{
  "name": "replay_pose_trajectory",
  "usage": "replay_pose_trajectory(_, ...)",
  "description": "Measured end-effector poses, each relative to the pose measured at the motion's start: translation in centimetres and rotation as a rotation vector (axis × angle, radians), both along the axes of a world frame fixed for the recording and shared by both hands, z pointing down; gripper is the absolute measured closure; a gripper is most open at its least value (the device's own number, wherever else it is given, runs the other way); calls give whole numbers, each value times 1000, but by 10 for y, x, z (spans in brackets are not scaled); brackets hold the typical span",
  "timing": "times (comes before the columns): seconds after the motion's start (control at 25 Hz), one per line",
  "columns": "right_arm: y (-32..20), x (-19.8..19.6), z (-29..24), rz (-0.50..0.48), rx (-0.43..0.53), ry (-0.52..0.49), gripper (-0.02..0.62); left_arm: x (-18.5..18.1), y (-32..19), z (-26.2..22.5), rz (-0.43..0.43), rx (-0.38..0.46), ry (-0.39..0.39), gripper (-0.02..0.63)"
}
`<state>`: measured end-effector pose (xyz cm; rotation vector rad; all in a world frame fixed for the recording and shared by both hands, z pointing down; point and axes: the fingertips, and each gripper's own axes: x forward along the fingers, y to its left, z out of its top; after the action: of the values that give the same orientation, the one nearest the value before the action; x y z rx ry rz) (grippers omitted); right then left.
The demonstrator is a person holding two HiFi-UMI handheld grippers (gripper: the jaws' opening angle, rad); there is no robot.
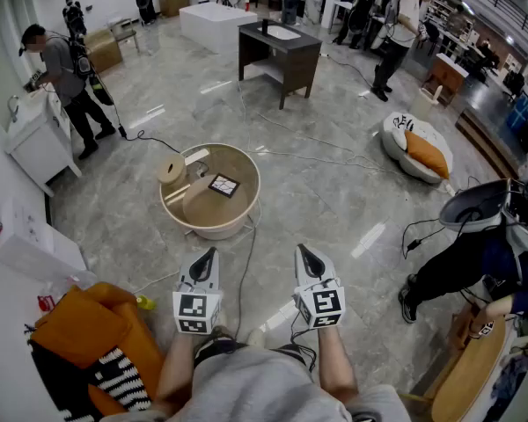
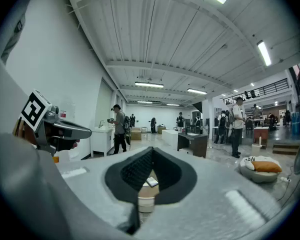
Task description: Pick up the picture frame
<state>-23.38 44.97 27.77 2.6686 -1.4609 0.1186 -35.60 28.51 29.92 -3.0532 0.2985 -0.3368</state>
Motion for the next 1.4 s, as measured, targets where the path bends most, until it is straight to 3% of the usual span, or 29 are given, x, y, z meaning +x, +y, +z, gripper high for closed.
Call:
replay_pose_trajectory(0.76,27,6,11,13,-6,13,597,13,20,-1,13,-9,9,589)
replay_pose_trajectory(1.08,30,18,16,28,-11,-3,597,40,28,0,52,-22,11,589)
replay_pose_trajectory(1.4,10,60,25,37,-16,-17,597,88,8,9,71,-22,-3,589)
